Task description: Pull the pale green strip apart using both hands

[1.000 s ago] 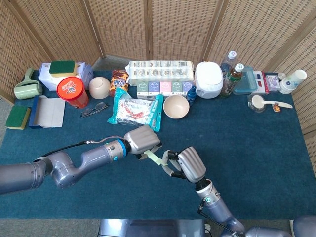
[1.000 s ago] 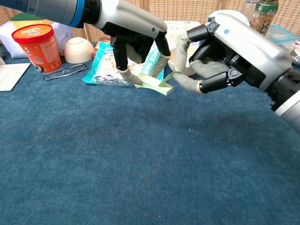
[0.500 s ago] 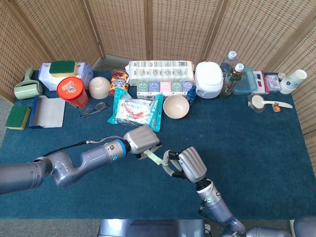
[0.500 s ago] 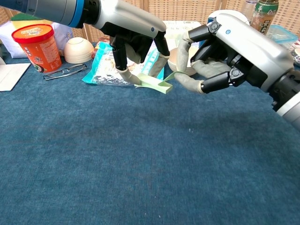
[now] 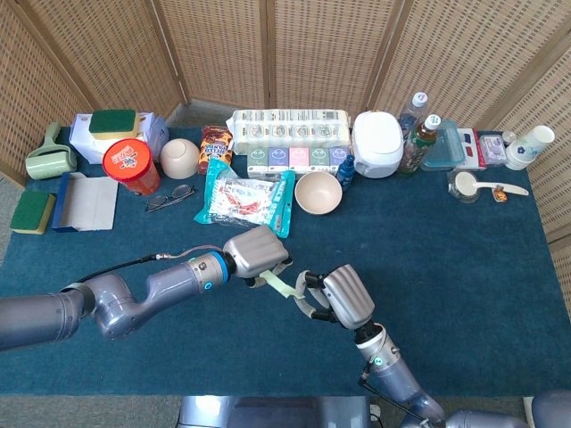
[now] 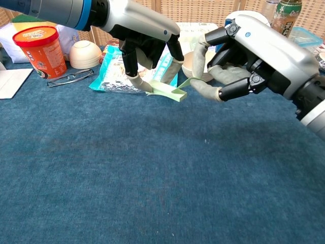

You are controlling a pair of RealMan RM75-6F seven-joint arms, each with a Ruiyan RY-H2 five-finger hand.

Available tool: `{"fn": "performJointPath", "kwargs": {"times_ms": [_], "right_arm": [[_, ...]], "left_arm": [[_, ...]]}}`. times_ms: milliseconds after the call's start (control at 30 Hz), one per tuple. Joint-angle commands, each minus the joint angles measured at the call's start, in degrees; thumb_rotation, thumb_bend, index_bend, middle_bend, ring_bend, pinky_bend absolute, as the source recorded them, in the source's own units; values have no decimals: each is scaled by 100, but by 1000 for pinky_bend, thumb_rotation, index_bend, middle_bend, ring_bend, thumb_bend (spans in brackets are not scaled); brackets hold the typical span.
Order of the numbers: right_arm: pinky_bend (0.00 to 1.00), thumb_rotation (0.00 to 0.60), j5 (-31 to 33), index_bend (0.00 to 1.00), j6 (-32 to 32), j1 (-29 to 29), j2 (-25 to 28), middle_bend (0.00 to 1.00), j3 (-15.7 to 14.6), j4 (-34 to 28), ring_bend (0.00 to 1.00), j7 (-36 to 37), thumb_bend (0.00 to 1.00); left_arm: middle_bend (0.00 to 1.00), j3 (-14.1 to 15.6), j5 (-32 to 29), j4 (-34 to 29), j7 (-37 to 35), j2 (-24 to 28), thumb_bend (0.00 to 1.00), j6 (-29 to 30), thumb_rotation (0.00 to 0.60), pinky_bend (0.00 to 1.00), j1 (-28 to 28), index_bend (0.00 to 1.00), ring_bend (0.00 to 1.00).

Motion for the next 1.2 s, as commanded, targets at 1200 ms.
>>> {"fn": "performJointPath", "kwargs": {"times_ms": [1200], "right_arm": [[1000, 600, -8, 724, 14, -75, 159, 1000, -64, -107, 1000, 19, 602]], "left_arm": [[1000, 131, 110, 121, -198, 60, 412, 44, 600, 1000, 277, 669, 1000]]}}
